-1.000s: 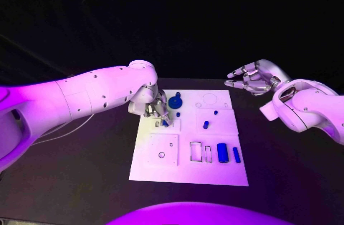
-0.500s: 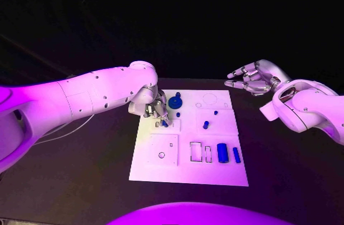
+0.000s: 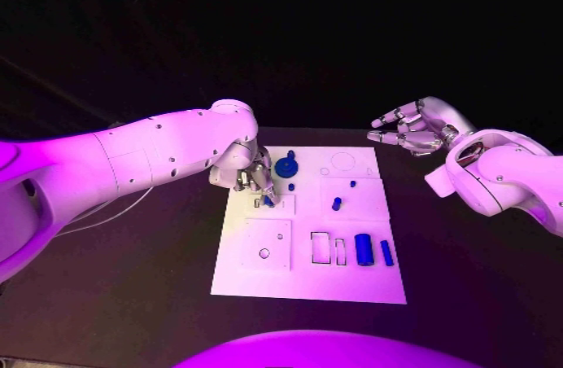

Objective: Assemble the parts on the task board

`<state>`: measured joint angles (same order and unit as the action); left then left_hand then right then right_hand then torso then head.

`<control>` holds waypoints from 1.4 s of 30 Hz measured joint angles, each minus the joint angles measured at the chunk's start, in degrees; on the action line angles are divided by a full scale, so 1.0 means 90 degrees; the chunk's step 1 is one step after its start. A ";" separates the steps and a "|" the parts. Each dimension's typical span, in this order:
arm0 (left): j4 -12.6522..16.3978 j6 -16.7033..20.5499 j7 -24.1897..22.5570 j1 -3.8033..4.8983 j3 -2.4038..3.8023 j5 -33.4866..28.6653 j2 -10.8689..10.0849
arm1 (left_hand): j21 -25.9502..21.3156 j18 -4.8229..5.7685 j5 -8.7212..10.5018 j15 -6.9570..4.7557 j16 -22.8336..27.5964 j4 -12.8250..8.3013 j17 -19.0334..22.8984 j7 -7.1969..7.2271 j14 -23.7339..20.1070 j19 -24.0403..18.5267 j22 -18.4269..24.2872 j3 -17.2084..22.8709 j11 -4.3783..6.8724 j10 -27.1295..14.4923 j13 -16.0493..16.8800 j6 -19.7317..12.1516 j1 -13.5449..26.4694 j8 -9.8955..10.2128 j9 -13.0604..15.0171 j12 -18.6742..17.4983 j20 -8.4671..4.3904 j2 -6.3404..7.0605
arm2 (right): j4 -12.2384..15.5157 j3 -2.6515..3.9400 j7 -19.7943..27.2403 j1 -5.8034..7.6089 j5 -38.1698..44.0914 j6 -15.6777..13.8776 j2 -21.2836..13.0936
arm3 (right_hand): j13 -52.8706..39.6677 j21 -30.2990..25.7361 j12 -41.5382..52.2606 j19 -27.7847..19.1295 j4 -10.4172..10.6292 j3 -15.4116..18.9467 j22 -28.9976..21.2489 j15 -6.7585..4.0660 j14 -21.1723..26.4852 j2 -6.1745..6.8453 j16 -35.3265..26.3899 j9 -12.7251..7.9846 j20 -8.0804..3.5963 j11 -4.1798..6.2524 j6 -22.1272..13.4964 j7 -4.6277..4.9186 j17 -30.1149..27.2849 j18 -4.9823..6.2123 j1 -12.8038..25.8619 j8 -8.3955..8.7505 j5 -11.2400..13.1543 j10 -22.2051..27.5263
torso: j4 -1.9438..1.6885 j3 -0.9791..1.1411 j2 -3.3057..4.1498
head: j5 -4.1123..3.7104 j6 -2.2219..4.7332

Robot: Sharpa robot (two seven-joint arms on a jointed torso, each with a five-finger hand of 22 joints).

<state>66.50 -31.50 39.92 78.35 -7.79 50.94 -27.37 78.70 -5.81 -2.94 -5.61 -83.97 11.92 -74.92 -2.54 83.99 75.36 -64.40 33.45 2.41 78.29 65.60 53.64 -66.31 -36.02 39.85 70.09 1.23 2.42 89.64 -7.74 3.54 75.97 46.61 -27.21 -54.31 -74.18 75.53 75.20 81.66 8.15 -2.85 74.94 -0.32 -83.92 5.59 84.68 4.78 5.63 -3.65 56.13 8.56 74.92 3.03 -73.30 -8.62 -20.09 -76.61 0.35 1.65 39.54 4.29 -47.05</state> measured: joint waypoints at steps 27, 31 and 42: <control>0.0008 -0.0026 -0.0001 0.0002 -0.0013 0.0037 0.0018 | 0.0025 0.0000 0.0020 0.0000 0.0000 -0.0019 0.0001 -0.0022 0.0000 0.0047 -0.0083 -0.0019 0.0046 0.0071 0.0055 0.0023 0.0149 -0.0061 0.0105 0.0053 -0.0047 0.0032 | 0.0015 0.0000 0.0000 -0.0001 0.0002 0.0005 -0.0010 | 0.0000 0.0000 0.0000 0.0000 0.0000 0.0000 -0.0001 0.0000 0.0000 0.0000 0.0000 0.0005 0.0000 0.0000 0.0000 0.0000 -0.0001 0.0000 0.0000 0.0000 0.0000 0.0000 | 0.0001 0.0003 0.0000 | 0.0002 -0.0025; 0.0016 -0.0041 0.0000 0.0001 -0.0016 0.0039 0.0019 | 0.0025 0.0000 0.0033 0.0000 0.0000 -0.0020 0.0002 -0.0022 0.0000 0.0053 -0.0087 -0.0020 0.0039 0.0082 0.0061 0.0023 0.0149 -0.0060 0.0112 0.0053 -0.0040 0.0031 | 0.0017 0.0000 0.0000 -0.0001 0.0003 0.0006 -0.0013 | 0.0000 0.0000 0.0000 0.0000 0.0000 0.0000 -0.0001 0.0000 0.0000 0.0000 0.0000 0.0004 0.0000 0.0000 0.0000 0.0000 -0.0001 0.0000 0.0000 0.0000 0.0000 0.0000 | 0.0001 0.0003 0.0000 | 0.0000 -0.0026; 0.0041 -0.0071 0.0004 0.0002 -0.0016 0.0058 0.0020 | 0.0057 0.0000 -0.0002 0.0000 0.0000 -0.0072 0.0002 -0.0022 0.0000 0.0069 -0.0113 -0.0072 0.0057 0.0101 0.0068 0.0023 0.0139 -0.0060 0.0145 0.0078 -0.0024 0.0022 | 0.0024 0.0000 -0.0002 -0.0001 0.0008 0.0009 -0.0020 | 0.0000 0.0000 0.0000 0.0000 0.0000 0.0000 -0.0002 0.0000 0.0000 0.0000 0.0000 0.0004 0.0000 0.0000 0.0000 0.0000 -0.0002 0.0000 0.0000 0.0000 0.0000 0.0000 | -0.0001 0.0001 0.0001 | -0.0011 -0.0020</control>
<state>66.87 -32.14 39.95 78.37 -7.94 51.46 -27.19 79.21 -5.80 -2.95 -5.61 -83.97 11.27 -74.90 -2.74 83.98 75.98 -65.41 32.81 2.92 79.20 66.21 53.85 -65.06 -36.55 41.15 70.79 1.01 2.62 89.85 -7.74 3.53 75.96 46.68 -27.13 -54.48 -74.18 75.53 75.20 81.67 8.15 -2.86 74.92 -0.32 -83.92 5.59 84.68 4.82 5.63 -3.65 56.13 8.56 74.90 3.03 -73.30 -8.62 -20.09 -76.62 0.34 1.65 39.55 4.19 -47.23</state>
